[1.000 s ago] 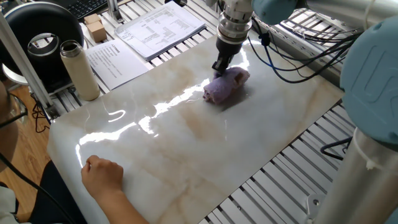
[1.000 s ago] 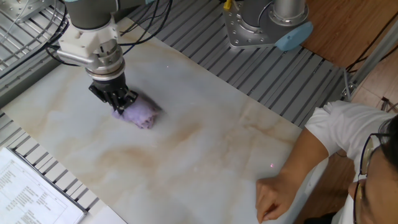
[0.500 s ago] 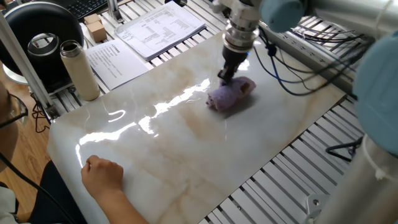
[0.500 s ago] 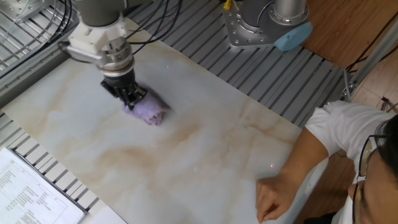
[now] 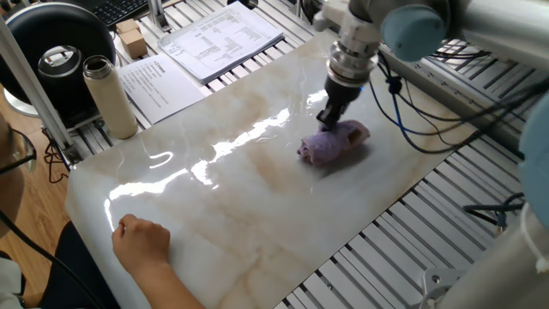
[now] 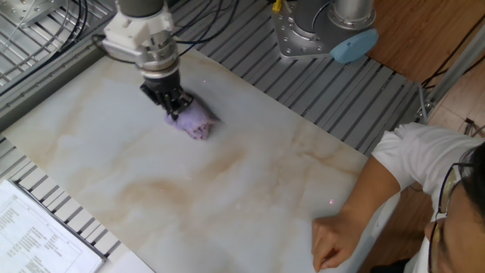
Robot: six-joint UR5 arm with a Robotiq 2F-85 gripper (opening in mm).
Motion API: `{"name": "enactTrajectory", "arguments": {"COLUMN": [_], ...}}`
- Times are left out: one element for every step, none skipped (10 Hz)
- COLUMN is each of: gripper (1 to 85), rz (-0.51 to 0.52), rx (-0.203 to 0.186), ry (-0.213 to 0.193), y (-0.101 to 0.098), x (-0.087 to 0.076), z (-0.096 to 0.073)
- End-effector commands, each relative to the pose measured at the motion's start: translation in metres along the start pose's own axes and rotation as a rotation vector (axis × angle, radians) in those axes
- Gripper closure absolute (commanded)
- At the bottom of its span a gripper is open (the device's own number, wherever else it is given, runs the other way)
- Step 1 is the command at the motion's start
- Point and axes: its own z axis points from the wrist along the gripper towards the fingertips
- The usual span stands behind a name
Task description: Clean the table with a cloth
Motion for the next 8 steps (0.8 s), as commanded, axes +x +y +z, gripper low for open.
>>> {"name": "enactTrajectory", "arguments": {"gripper": [84.3,84.3,84.3,84.3,84.3,84.3,84.3,84.3], "rz": [0.008,-0.018,-0.050,-0.076,-0.086,-0.107,-0.143,-0.213], "rx": [-0.008,-0.020,-0.026,-0.020,-0.018,-0.016,-0.004,0.040], "ry": [-0.011,-0.015,-0.008,0.002,0.011,0.015,0.018,0.031], "y": [0.000,-0.004,-0.011,-0.019,-0.022,-0.025,-0.027,-0.034], "x": [0.007,-0.003,-0.016,-0.036,-0.053,-0.071,-0.086,-0.098], "z": [0.000,-0.001,-0.004,-0.005,-0.007,-0.008,-0.010,-0.013]}}
